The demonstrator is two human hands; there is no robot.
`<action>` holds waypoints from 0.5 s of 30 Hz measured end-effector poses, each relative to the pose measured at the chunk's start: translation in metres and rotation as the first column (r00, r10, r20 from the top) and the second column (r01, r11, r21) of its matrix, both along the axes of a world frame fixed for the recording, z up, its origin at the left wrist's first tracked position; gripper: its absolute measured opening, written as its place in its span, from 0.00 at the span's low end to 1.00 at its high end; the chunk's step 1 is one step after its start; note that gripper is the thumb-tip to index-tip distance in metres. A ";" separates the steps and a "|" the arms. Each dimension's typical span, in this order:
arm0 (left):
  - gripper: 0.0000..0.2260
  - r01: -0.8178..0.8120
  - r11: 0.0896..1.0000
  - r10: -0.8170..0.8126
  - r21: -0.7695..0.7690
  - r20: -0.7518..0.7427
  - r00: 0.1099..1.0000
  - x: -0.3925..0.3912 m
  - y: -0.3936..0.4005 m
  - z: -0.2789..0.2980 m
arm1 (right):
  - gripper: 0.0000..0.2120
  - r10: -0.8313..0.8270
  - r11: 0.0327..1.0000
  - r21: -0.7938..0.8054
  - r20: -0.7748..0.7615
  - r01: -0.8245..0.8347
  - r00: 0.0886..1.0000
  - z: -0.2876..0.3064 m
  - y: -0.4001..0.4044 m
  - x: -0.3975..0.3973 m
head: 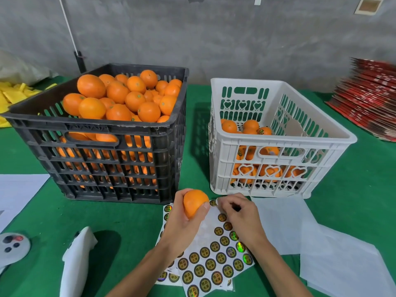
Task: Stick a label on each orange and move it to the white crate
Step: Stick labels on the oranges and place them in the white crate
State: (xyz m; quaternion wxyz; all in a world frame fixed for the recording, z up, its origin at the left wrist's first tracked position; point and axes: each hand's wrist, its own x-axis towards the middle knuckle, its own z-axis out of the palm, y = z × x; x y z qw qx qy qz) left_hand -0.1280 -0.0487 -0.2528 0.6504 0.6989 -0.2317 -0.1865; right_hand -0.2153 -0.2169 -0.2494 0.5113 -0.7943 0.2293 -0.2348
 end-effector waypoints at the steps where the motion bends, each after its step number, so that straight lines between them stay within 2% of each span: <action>1: 0.26 0.009 1.000 -0.009 -0.004 -0.003 1.000 0.000 0.000 0.001 | 0.06 -0.042 0.999 0.029 0.060 0.040 0.997 0.006 0.005 0.000; 4: 0.23 0.036 0.997 -0.036 -0.065 0.002 0.999 -0.004 -0.003 0.010 | 0.04 -0.059 0.998 0.023 0.214 0.055 0.975 0.027 0.029 0.002; 6: 0.17 0.041 0.990 -0.046 -0.138 -0.033 0.998 -0.006 -0.005 0.019 | 0.04 -0.043 0.999 0.039 0.254 0.035 0.966 0.040 0.044 0.002; 8: 0.17 0.050 0.978 -0.065 -0.204 -0.068 0.996 -0.007 -0.005 0.032 | 0.06 -0.010 1.000 0.023 0.288 0.003 0.958 0.054 0.050 -0.002; 10: 0.22 0.061 0.967 -0.087 -0.248 -0.093 0.992 -0.004 -0.003 0.047 | 0.11 0.097 0.989 -0.137 0.268 -0.062 0.959 0.065 0.049 -0.007; 12: 0.24 0.093 0.962 -0.127 -0.258 -0.120 0.985 0.000 -0.003 0.065 | 0.22 0.190 0.917 -0.380 0.148 -0.122 0.970 0.075 0.047 -0.011; 14: 0.23 0.158 0.957 -0.192 -0.241 -0.124 0.974 0.001 -0.011 0.090 | 0.35 0.146 0.809 -0.584 0.087 -0.068 0.985 0.088 0.044 -0.009; 15: 0.22 0.185 0.955 -0.213 -0.234 -0.098 0.972 0.002 -0.017 0.104 | 0.39 0.088 0.782 -0.623 0.114 0.003 0.990 0.097 0.041 -0.008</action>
